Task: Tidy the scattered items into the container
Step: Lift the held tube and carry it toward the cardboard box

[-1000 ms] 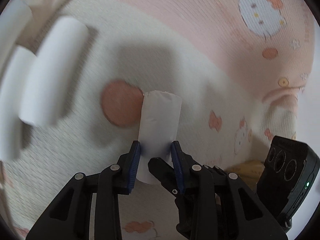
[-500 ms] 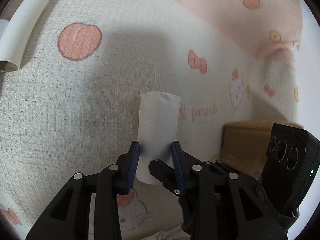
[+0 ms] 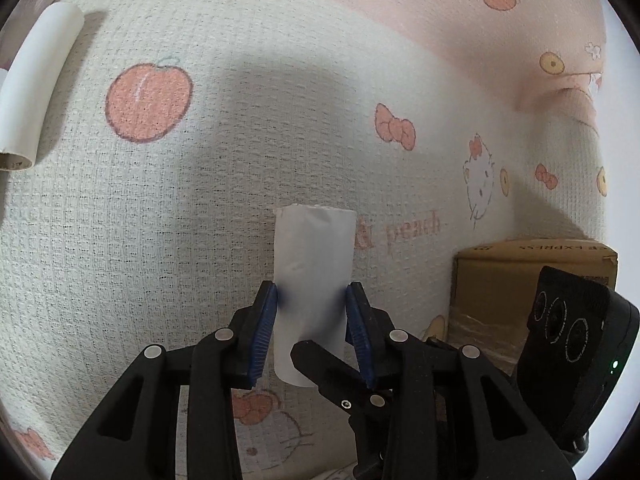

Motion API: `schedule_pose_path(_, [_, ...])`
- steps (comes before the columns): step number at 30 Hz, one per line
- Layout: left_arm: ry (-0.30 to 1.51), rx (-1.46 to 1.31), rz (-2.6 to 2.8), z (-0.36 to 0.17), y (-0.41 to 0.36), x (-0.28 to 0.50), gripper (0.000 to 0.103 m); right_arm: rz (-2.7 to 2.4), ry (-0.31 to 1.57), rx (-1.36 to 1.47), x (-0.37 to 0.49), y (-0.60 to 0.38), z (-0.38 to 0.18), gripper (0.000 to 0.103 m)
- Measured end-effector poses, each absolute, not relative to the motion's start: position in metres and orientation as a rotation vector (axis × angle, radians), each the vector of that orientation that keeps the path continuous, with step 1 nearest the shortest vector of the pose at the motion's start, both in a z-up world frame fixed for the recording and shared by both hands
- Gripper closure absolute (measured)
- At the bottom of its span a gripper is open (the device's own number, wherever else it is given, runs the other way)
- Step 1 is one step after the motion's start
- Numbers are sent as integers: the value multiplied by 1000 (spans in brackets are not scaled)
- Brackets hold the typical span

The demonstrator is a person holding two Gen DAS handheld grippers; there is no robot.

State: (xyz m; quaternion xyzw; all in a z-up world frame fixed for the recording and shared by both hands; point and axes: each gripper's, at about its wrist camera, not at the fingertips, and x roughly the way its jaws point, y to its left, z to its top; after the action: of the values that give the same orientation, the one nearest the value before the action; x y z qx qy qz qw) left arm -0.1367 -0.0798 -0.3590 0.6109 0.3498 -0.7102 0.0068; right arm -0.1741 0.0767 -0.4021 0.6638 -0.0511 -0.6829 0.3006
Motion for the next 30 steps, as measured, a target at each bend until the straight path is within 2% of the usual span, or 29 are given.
schedule_pose_path(11, [953, 1859, -2287, -336, -59, -132, 67, -1831, -169, 1800, -171, 78, -397, 62])
schedule_pose_path(21, [773, 1686, -2499, -238, -28, -121, 70, -1964, -242, 1576, -153, 104, -321, 62])
schedule_pose_path(24, [769, 1634, -2548, -211, -20, -118, 74, -2006, -245, 1501, -148, 111, -295, 62])
schedule_pose_path(26, [745, 1598, -2597, -191, -13, -116, 81, -2032, -248, 1465, -144, 115, -280, 62])
schedule_pose_path(30, [636, 1526, -2702, -153, 8, -114, 82, -2081, -251, 1384, -138, 125, -248, 62])
